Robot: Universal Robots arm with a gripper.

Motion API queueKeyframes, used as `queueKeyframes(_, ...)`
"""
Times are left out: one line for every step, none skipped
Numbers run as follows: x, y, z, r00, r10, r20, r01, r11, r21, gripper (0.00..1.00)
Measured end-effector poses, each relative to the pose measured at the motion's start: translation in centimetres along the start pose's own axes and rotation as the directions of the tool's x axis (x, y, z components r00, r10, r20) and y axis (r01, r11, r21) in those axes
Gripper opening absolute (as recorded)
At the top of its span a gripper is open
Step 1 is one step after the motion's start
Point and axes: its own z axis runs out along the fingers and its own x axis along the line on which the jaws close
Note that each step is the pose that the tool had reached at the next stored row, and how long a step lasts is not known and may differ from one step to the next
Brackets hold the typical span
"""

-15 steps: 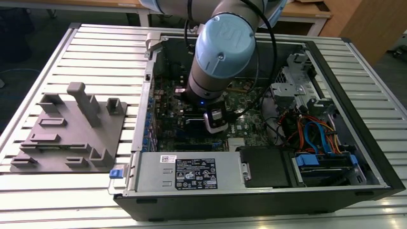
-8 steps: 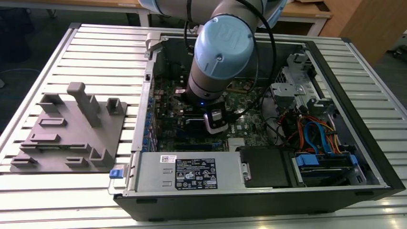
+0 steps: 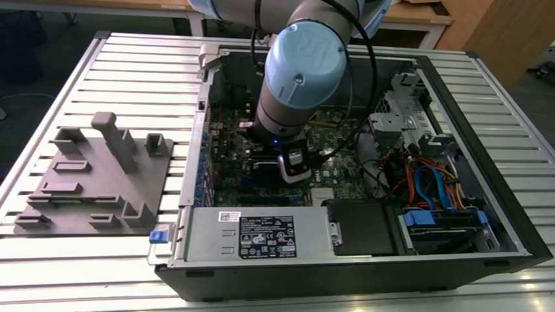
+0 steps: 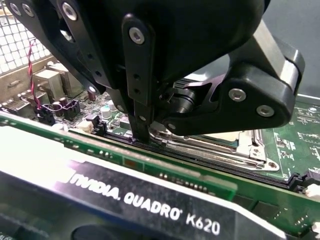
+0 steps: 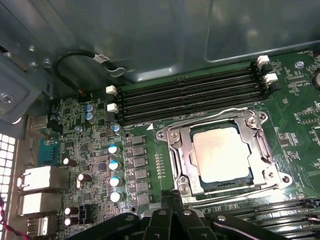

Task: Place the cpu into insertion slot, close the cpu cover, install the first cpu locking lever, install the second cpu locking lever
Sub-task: 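Install the second cpu locking lever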

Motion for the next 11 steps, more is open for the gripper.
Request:
queueKeyframes(0.0, -0.05, -0.05, 1.0, 0.0, 0.0, 0.0, 1.0, 0.0002, 0.1)
queueKeyframes(0.0, -0.08, -0.07, 1.0, 0.0, 0.0, 0.0, 1.0, 0.0005, 0.1)
queueKeyframes(0.0, -0.08, -0.08, 1.0, 0.0, 0.0, 0.0, 1.0, 0.0006, 0.1)
queueKeyframes(0.0, -0.09, -0.08, 1.0, 0.0, 0.0001, 0.0, 1.0, 0.0006, 0.1)
queueKeyframes(0.0, -0.09, -0.08, 1.0, 0.0, 0.0001, 0.0, 1.0, 0.0006, 0.1)
queueKeyframes(-0.01, -0.09, -0.08, 1.0, 0.0, 0.0001, 0.0, 1.0, 0.0006, 0.1)
queueKeyframes(0.0, -0.1, -0.08, 1.0, 0.0, 0.0002, 0.0, 1.0, 0.0005, 0.1)
queueKeyframes(0.01, -0.1, -0.08, 1.0, 0.0, 0.0002, 0.0, 1.0, 0.0005, 0.1)
queueKeyframes(0.03, -0.1, -0.08, 1.0, 0.0, 0.0001, 0.0, 1.0, 0.0006, 0.1)
queueKeyframes(0.06, -0.11, -0.09, 1.0, 0.0, 0.0002, 0.0, 1.0, 0.0005, 0.1)
queueKeyframes(0.1, -0.11, -0.1, 1.0, 0.0, 0.0001, 0.0, 1.0, 0.0003, 0.1)
